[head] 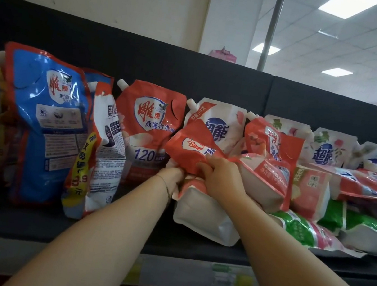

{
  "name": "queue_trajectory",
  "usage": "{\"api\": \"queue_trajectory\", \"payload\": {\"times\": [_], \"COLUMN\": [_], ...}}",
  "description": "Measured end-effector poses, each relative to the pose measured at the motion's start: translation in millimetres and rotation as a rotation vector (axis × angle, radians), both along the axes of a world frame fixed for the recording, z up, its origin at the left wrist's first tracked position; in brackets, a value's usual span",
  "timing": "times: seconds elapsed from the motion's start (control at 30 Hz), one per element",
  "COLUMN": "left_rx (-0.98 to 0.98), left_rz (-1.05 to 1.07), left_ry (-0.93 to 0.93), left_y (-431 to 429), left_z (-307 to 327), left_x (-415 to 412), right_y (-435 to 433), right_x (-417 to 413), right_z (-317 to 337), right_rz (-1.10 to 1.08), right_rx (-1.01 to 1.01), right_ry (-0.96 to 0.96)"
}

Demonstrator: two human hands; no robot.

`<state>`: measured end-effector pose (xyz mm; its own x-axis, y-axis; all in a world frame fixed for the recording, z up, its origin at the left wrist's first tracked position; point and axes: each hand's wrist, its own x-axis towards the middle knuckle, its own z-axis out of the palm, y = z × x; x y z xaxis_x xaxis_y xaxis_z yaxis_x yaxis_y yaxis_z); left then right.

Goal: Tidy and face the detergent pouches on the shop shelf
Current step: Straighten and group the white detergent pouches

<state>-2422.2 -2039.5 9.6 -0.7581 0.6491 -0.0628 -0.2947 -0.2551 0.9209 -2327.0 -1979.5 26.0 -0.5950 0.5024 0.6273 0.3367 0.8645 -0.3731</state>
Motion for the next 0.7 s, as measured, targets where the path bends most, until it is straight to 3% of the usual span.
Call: {"api": "queue_trajectory", "payload": {"times": [0.07,0.37,0.57,0.7], "left_rx": [0.081,-0.037,0.085,0.124], "left_rz": [0.018,0.285,0.488,0.660], "left_ry": [-0.025,0.375,0.806,0.929], "left_y": [0.9,-29.0,-60.4,-74.9], "left_z": [4.6,42.0,59.0,40.0], "left_x": [-0.1,8.0,-3.3,-17.0], "right_y": [-3.0,-25.8,-45.3,-61.5], "right_x": [5.5,15.5,-6.2,-25.0], "right_z": [-0.8,-1.4,-0.4,-6.7], "right_rz": [0.024,0.113,0.191,0.292], "right_rx": [-0.006,-0.198,-0.636,-0.713], "right_ry": [0.106,0.488,0.750,0.843]}}
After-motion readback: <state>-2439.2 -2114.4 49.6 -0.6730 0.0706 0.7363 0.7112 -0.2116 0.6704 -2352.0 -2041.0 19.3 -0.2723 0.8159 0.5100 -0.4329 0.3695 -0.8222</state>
